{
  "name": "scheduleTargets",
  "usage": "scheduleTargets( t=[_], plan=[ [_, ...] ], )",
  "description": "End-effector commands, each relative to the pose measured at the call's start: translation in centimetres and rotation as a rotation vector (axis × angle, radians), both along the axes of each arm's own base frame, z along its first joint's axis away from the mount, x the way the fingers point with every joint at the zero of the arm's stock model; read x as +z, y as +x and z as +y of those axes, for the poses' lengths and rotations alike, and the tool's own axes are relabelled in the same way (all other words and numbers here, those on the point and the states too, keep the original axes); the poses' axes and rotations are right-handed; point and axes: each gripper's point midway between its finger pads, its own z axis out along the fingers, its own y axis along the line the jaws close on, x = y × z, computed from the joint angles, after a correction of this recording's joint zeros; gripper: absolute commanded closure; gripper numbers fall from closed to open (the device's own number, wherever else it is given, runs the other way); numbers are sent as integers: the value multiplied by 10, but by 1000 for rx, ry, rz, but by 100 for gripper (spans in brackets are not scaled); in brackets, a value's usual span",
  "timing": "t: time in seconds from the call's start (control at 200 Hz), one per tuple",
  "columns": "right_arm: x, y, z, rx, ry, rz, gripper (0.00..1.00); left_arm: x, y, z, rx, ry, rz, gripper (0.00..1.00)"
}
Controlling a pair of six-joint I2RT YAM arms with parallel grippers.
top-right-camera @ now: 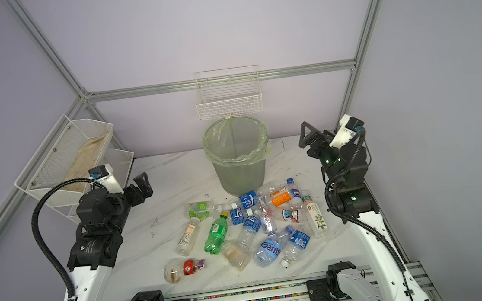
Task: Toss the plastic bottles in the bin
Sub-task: 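Raise both arms and swing the right gripper toward the round red-capped bottle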
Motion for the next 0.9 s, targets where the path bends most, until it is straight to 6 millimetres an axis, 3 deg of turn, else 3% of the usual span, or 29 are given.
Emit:
scheduleTargets(
  t=[0.0, 0.11, 0.245, 0.325, 0.43, 0.695, 0.82, 0.895],
  plan=[
    [-73, -23, 51, 253, 8, 286, 3, -14, -55, -24, -106, -145, 137, 0],
    [-56, -49, 68, 340, 13, 201, 3, -26, -96, -29, -109, -242, 156, 0],
    [-52, -65, 93, 479, 6, 169, 2, -47, -135, -39, -133, -349, 205, 0],
    [-51, -76, 119, 592, -21, 162, 3, -70, -151, -42, -124, -401, 277, 0],
    [-50, -98, 169, 720, -141, 129, 3, -95, -162, -43, -113, -415, 336, 0],
    [-110, -164, 310, 940, -522, 197, 3, -94, -166, -31, -28, -423, 332, 0],
    [-145, -202, 357, 1019, -688, 158, 3, -81, -164, -29, -11, -464, 288, 0],
    [-150, -220, 376, 1070, -685, 99, 3, -63, -160, -25, 6, -462, 244, 0]
  ],
)
